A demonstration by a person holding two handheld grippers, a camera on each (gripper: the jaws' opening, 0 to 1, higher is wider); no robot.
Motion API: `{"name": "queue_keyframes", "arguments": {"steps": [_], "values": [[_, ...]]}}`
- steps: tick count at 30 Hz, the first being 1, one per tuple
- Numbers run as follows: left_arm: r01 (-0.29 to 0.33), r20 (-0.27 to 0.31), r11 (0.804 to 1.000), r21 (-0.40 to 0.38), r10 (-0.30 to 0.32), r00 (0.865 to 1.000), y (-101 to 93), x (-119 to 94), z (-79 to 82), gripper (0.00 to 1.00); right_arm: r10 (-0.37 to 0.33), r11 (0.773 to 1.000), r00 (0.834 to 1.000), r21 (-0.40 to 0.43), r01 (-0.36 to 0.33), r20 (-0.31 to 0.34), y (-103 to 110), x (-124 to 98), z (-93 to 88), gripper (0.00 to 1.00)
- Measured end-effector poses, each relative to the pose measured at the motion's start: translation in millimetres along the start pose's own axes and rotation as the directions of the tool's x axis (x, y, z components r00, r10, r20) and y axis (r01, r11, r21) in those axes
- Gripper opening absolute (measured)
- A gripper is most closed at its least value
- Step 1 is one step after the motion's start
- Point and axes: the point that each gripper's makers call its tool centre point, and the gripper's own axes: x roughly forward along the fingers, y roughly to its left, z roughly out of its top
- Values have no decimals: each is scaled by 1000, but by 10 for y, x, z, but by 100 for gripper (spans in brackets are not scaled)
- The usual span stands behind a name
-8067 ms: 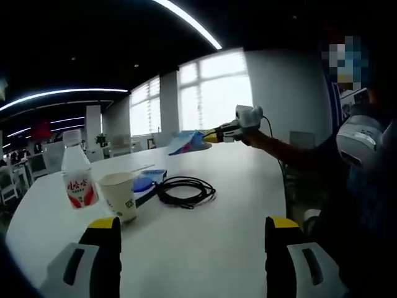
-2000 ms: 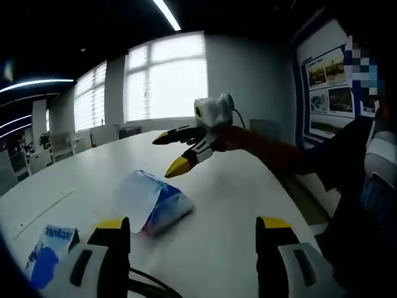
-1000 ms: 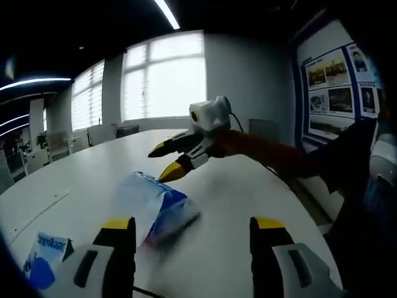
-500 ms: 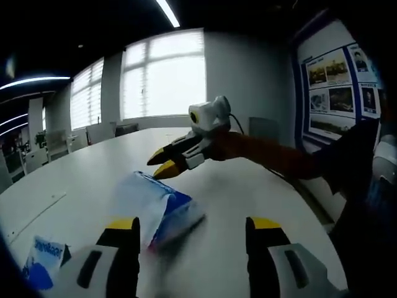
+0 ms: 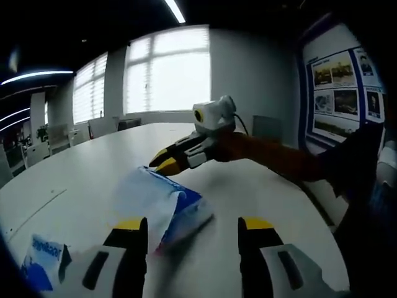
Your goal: Arrange the tabletop items into an orderly group along one side of the table until the central work area is clear of visible clutter.
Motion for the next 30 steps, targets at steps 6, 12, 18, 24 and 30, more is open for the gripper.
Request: {"name": "queue_keyframes", "arguments": {"steps": [6,12,18,24,30], "values": [[-8,-33,999,-33,7,999,43,46,-48,41,-3,1000,1000,30,3,11,-1,-21,-21,5],[-19,-42,997,-73,16,999,155,95,-77,27,-6,999,1000,40,6,10,-7,-58,-53,2],[-35,-49,997,-75,32,998,146,123,-72,26,-11,999,1000,38,11,7,-16,-62,-55,0],[-73,-83,995,-63,67,994,157,131,-100,9,-9,999,1000,42,8,8,10,-79,-64,0],[-94,-90,995,-45,90,992,136,105,-106,5,-12,999,1000,53,11,8,-14,-102,-70,0]]}}
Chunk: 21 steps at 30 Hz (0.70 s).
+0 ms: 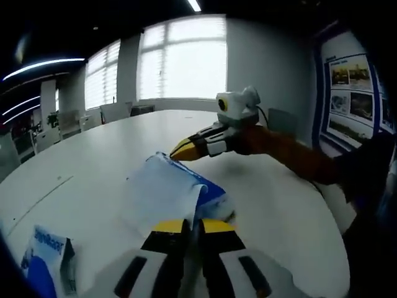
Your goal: Arrange the tabletop items into an orderly group along one side of the table until the central work area is clear of visible clutter.
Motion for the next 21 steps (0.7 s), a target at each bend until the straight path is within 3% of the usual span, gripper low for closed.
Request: {"name": "queue_keyframes", "arguments": {"steps": [14,21], "values": [[-22,27,999,44,21,999,-31,-50,86,1,-11,1000,1000,-8,11,6,9,-60,40,0],[-35,35,996,80,32,999,85,-72,148,1,-34,999,999,-30,35,18,-2,-109,94,0]]}}
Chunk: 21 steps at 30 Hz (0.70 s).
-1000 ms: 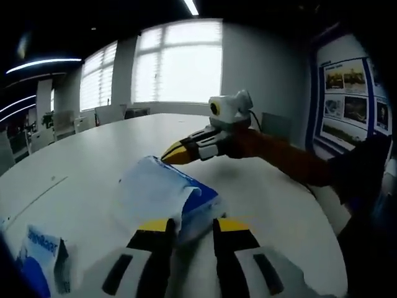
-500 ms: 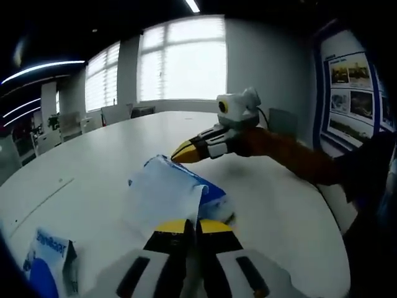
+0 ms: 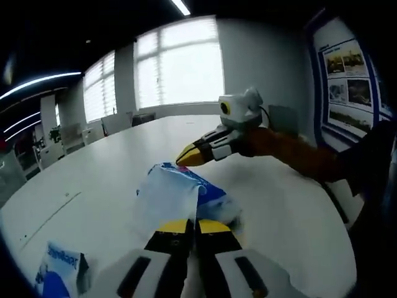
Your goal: Arrange the tabletop items into an orderly group along one side of the table until the central work area is clear of visible clutter.
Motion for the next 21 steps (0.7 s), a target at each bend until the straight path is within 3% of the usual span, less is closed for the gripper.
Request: {"name": "queue_keyframes", "arguments": {"steps": [12,21], "values": [[-17,22,1000,1,17,1000,325,-81,125,1,-82,994,996,-72,85,45,26,-130,220,0],[-28,32,998,64,26,999,474,-74,256,0,-152,981,985,-108,160,78,66,-270,351,0]]}}
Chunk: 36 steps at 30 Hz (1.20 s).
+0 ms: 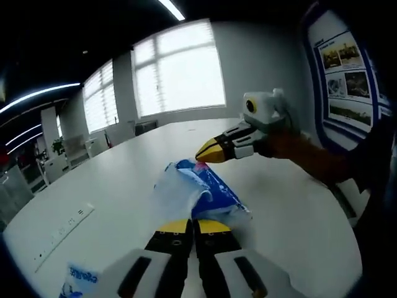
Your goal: Arrange the tabletop items into an orderly group along one side of the table until the central work area is clear of visible clutter.
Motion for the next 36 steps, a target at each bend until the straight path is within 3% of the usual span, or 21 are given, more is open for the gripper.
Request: {"name": "queue_keyframes", "arguments": {"steps": [4,6,11,27,30,36], "values": [[30,38,1000,2,-30,999,58,46,101,0,-17,999,1000,40,16,9,21,-19,18,0],[19,-4,1000,16,-19,1000,20,127,23,0,-52,998,998,29,53,-36,-25,22,-75,0],[27,-18,999,22,-27,999,-74,113,-31,0,-32,998,999,50,33,-3,-8,-17,-16,0],[26,1,1000,17,-26,1000,-298,-7,-5,0,-17,1000,1000,18,17,-16,-31,-83,-56,0],[37,6,999,13,-37,999,-310,-38,-15,5,-2,1000,1000,6,2,-17,-29,-73,-51,0],[58,10,998,9,-58,998,-327,-97,-63,8,20,1000,999,-1,-20,-32,-21,-45,-61,9]]}}
